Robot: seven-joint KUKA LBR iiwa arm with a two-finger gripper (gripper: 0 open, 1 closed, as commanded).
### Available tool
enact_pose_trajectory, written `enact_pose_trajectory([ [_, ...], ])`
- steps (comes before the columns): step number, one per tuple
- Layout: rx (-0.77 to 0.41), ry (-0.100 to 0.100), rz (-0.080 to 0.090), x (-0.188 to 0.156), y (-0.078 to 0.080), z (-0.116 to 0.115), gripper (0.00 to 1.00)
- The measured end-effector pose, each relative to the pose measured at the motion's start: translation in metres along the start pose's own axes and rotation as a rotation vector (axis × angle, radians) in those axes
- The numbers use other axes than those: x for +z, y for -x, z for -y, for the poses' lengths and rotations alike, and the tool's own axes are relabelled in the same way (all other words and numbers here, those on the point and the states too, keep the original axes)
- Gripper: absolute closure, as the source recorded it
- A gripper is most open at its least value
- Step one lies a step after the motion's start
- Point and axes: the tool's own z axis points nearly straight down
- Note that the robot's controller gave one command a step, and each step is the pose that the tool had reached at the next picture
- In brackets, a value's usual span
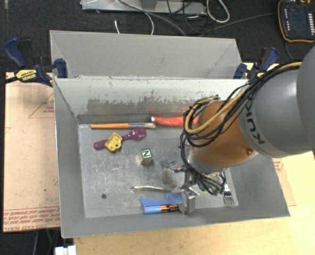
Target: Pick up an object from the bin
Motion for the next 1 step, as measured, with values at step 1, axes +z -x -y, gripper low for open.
enact_pose_trajectory([
  [1,-0.581,-0.002,0.000,0.0064,-0.0143,0.0755,1.00],
])
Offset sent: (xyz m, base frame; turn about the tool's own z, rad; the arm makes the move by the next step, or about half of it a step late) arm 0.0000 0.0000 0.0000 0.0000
